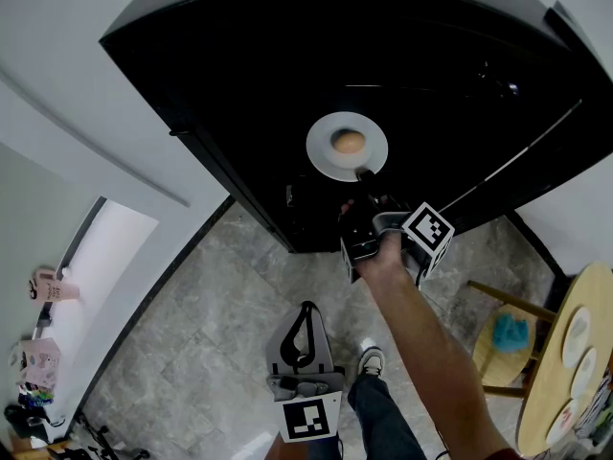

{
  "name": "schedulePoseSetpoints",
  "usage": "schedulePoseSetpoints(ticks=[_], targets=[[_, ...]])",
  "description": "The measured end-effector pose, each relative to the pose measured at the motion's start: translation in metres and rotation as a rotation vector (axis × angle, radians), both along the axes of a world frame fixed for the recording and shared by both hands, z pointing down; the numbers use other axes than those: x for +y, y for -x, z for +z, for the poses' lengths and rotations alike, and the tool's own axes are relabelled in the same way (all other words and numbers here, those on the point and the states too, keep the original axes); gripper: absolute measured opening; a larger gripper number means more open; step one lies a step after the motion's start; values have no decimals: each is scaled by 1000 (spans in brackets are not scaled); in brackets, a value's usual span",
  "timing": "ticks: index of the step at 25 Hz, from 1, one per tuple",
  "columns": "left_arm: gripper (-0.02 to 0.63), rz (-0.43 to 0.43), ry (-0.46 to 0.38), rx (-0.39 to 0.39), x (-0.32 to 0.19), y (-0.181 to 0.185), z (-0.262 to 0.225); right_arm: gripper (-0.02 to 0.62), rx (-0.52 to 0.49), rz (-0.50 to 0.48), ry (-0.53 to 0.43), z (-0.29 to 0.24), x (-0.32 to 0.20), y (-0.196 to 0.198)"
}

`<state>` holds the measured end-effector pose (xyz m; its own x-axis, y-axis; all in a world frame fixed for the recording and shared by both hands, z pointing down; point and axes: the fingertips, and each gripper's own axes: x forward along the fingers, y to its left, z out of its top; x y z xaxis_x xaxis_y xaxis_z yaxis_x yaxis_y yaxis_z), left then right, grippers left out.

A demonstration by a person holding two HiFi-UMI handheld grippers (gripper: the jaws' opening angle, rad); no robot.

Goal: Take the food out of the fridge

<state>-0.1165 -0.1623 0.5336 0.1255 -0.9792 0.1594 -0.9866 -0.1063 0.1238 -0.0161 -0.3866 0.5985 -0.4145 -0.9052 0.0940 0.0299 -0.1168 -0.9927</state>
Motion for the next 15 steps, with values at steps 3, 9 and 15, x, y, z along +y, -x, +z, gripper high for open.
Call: schedulePoseSetpoints(ticks=[3, 9, 15], targets=[[14, 3, 3, -3, 0, 0, 1, 59, 1, 5, 6, -2, -1, 0], [14, 0, 3, 2, 0, 0, 1, 37, -12, 11, 20, -2, -2, 0], [14, -2, 0, -3, 0, 1, 0, 36, -21, 14, 22, -4, -2, 0]])
